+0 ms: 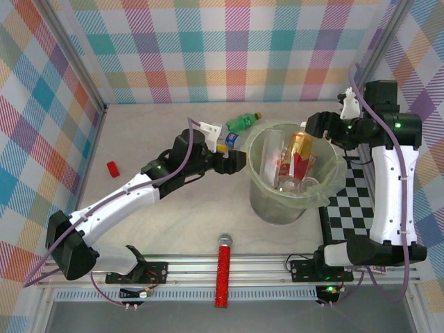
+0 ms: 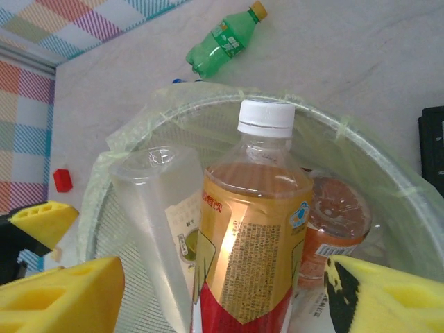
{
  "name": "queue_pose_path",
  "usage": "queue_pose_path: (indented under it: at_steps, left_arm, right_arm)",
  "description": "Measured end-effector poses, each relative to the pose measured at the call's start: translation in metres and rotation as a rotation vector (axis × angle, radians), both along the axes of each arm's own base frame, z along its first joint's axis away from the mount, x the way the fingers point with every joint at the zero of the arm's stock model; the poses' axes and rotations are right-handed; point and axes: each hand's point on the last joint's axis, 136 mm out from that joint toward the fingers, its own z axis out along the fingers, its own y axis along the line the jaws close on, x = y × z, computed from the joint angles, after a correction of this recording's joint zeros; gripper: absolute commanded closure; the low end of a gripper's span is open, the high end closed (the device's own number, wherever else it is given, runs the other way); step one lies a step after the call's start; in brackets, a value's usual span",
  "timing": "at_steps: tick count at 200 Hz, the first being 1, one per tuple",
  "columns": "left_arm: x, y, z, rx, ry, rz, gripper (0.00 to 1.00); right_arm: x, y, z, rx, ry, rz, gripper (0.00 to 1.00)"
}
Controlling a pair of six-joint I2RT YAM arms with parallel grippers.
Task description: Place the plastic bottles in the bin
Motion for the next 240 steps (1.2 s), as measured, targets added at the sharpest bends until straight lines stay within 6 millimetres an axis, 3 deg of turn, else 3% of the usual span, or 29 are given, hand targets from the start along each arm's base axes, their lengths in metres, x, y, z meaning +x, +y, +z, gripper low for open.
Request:
queue_pose_path:
  at_steps: [25, 81, 126, 149, 183, 208, 240]
  left_arm:
    - [0.002, -0.004, -0.009, 0.013, 0.018, -0.007, 0.09]
    - [0.005, -0.007, -0.009, 0.015, 0.02, -0.007, 0.09]
    - [0.006, -0.007, -0.009, 0.018, 0.022, 0.002, 0.09]
    - [0.005, -0.005, -0.01, 0.03, 0.023, 0.011, 0.09]
    - [0.002, 0.0, -0.004, 0.036, 0.009, 0.021, 0.07]
    - [0.0, 0.002, 0.003, 0.026, -0.003, 0.02, 0.06]
    - [-0.001, 0.002, 0.005, 0.023, -0.006, 0.016, 0.04]
  right_arm:
    - [0.003, 0.005, -0.02, -0.011, 0.053, 0.016, 0.32]
    - [0.017, 0.022, -0.061, -0.012, 0.123, 0.068, 0.46]
    - [0.021, 0.026, -0.06, -0.026, 0.086, 0.078, 0.36]
    - [0.018, 0.013, -0.049, -0.058, 0.077, 0.037, 0.21]
    - [0.016, -0.037, -0.019, -0.147, 0.012, -0.117, 0.07]
    - [0.004, -0.063, -0.032, -0.2, 0.073, -0.19, 0.02]
    - [-0.004, -0.063, -0.058, -0.206, 0.164, -0.161, 0.04]
